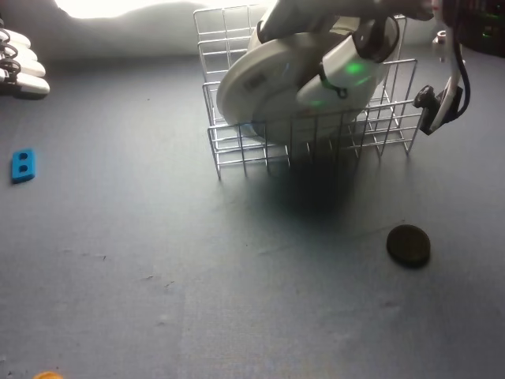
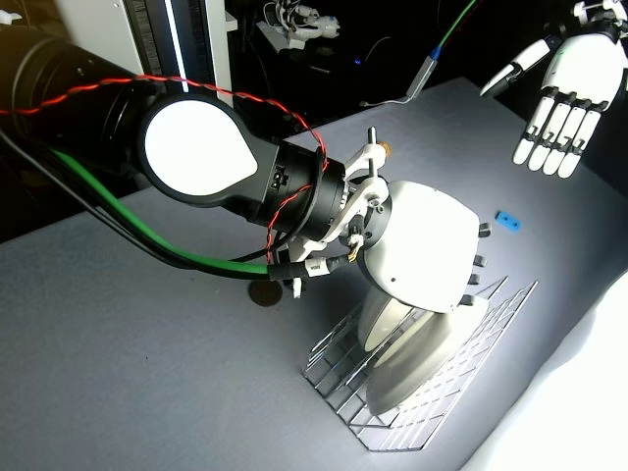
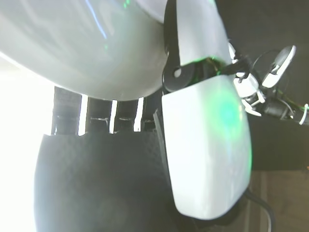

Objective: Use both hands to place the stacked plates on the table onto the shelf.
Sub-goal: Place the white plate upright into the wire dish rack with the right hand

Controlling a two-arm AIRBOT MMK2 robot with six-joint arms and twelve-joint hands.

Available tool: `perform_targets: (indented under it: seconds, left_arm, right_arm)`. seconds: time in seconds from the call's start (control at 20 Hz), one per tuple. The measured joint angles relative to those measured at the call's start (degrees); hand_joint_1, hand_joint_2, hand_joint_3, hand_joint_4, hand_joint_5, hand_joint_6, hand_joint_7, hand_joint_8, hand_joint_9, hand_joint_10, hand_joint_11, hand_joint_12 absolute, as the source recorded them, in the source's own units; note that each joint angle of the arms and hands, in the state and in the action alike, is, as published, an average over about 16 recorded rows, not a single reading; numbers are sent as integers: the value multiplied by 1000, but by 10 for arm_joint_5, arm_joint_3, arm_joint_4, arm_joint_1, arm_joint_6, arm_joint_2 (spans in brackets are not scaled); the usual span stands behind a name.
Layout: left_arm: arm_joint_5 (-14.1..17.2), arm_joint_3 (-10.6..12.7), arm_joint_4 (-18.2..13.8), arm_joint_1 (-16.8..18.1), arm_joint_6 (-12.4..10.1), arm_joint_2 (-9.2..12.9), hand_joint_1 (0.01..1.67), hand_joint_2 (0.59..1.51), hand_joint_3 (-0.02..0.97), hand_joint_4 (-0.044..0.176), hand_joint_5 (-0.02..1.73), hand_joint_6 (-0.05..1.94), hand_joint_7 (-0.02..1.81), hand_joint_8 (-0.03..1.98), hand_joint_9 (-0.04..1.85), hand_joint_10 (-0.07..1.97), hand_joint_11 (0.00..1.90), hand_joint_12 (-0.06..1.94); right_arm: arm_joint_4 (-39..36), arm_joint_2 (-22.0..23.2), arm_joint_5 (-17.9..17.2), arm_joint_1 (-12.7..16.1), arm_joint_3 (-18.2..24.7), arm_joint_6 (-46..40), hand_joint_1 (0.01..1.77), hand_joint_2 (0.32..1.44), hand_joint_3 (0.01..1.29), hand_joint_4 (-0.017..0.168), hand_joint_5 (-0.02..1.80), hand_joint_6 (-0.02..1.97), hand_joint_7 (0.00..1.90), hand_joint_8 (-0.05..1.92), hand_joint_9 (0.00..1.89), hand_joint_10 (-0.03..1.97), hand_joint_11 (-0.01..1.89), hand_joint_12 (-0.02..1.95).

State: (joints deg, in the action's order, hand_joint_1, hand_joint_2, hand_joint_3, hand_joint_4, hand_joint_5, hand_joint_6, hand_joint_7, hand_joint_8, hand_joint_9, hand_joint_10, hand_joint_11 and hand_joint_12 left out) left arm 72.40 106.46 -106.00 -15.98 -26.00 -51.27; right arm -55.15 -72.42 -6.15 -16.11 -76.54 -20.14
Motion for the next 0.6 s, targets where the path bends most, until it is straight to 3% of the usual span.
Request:
perform_targets:
  seconds: [0.6]
  left_arm:
    - [3, -11, 0, -4, 9, 0, 23, 1083, 11, 4, 21, 12, 20, -6, 17, 8, 13, 9]
  right_arm:
    - [0, 2, -9, 2, -6, -1, 1079, 1013, 10, -5, 805, 141, 952, 61, 938, 301, 614, 1272]
